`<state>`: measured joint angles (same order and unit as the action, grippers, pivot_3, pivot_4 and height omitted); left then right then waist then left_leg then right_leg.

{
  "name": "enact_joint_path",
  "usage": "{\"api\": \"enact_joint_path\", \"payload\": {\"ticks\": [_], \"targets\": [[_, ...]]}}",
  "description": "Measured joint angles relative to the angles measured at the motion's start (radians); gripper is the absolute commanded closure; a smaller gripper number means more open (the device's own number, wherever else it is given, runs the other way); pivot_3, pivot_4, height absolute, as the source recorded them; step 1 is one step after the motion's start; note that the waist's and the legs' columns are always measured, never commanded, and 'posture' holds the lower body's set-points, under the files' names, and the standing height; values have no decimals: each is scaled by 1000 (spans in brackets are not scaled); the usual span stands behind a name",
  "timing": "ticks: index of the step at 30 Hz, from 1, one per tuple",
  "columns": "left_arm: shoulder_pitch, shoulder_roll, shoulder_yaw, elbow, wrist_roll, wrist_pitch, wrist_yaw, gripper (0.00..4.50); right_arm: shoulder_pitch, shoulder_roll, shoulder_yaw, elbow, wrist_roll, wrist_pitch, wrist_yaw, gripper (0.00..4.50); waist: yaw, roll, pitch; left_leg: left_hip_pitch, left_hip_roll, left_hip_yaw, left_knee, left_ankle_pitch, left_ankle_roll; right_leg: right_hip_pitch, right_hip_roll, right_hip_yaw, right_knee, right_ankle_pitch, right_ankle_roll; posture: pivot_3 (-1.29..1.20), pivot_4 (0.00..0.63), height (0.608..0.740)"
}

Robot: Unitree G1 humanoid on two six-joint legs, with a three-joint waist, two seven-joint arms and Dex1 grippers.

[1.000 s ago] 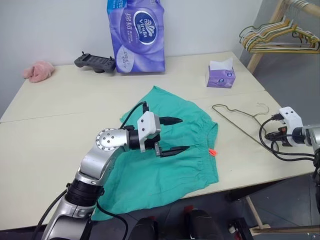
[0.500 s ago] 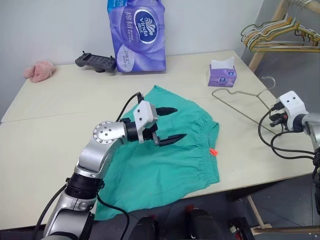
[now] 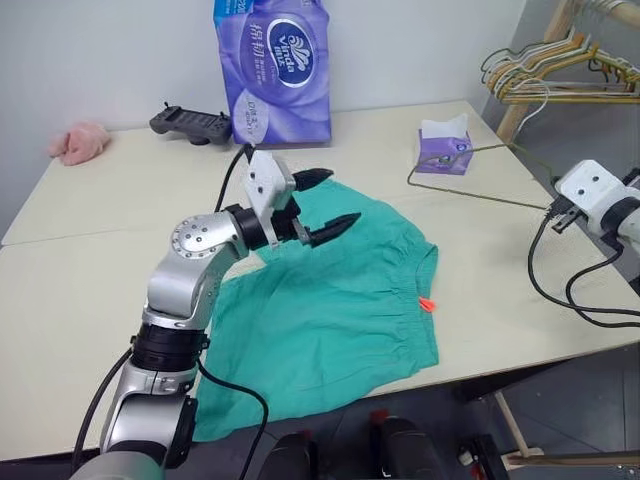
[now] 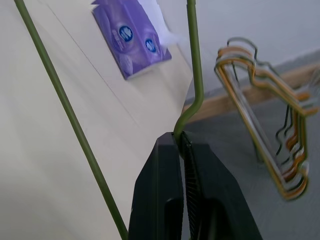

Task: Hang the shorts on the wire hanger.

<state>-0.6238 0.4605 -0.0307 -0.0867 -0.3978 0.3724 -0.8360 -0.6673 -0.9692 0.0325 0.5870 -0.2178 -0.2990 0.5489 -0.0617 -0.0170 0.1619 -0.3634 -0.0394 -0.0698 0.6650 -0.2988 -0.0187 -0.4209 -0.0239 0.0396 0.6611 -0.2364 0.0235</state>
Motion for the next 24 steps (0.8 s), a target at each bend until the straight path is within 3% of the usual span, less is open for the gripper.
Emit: {"api": "enact_joint_path", "payload": {"ticks": [10, 24], "targets": [[4, 53, 9, -31, -42, 224, 35, 0, -144, -2, 116, -13, -168, -323, -27, 4488, -4, 0, 0, 0, 0, 0, 0, 1, -1, -1, 0, 1, 0, 0, 0, -75, 114, 740], [-6, 85, -87, 12, 50, 238, 17, 0, -243, 66, 167, -142, -192, -404, 37, 4488, 3, 0, 0, 0, -1, 0, 0, 1, -1, -1, 0, 1, 0, 0, 0, -73, 115, 740]]}}
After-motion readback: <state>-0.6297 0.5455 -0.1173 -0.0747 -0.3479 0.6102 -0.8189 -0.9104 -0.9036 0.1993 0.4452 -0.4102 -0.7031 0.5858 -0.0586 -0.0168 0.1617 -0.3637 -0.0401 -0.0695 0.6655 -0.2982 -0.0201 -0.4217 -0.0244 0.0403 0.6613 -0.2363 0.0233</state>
